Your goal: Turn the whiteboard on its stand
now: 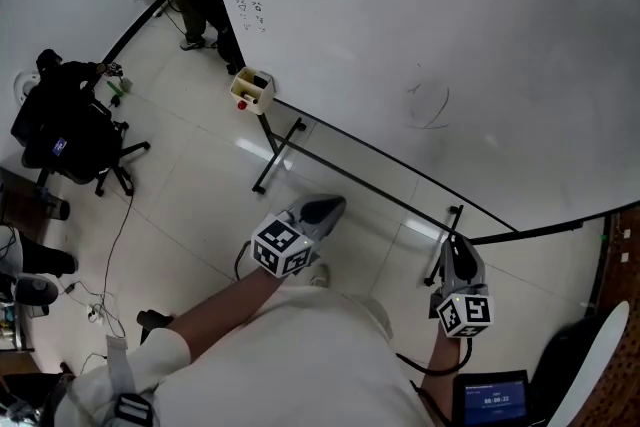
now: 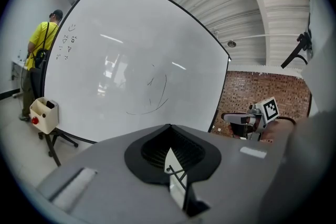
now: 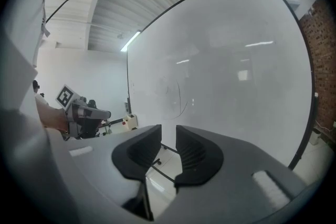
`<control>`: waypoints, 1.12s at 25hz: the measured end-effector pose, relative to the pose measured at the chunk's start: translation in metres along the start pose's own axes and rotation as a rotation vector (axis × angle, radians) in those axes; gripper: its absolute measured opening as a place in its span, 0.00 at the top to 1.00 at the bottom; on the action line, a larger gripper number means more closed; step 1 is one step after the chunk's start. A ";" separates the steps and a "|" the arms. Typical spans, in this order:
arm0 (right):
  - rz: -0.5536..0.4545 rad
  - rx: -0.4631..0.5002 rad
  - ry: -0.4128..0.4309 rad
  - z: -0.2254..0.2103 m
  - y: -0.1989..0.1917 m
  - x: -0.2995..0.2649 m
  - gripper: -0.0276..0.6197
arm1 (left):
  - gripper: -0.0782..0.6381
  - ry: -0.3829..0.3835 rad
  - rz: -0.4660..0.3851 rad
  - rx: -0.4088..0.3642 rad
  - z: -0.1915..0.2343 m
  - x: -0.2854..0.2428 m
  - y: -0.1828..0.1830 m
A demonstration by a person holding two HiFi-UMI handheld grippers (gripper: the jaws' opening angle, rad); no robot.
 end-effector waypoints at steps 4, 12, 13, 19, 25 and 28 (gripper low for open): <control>-0.008 -0.001 0.016 -0.001 0.004 -0.008 0.84 | 0.86 0.004 0.003 -0.007 -0.003 -0.001 0.000; 0.005 -0.010 0.053 0.002 -0.006 -0.012 0.83 | 0.86 0.006 0.036 0.000 -0.008 -0.008 -0.012; 0.012 -0.013 0.053 0.001 -0.010 -0.010 0.83 | 0.86 0.003 0.036 0.001 -0.010 -0.008 -0.011; 0.049 -0.012 0.051 -0.005 -0.023 -0.007 0.82 | 0.86 -0.006 0.050 0.000 -0.015 -0.012 -0.009; 0.095 0.039 0.047 -0.009 -0.029 -0.008 0.83 | 0.86 -0.020 0.051 -0.020 -0.021 -0.021 -0.003; 0.087 0.042 0.045 -0.012 -0.027 -0.010 0.83 | 0.86 -0.029 0.054 -0.033 -0.022 -0.026 0.001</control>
Point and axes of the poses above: the fingertips, and each gripper's own axes: x backward along the fingers, z to its left, y out of its top, the point moved 2 cm from there along x, backward along the fingers, and after that the axes turned 5 degrees about -x, right-handed, at the moved point
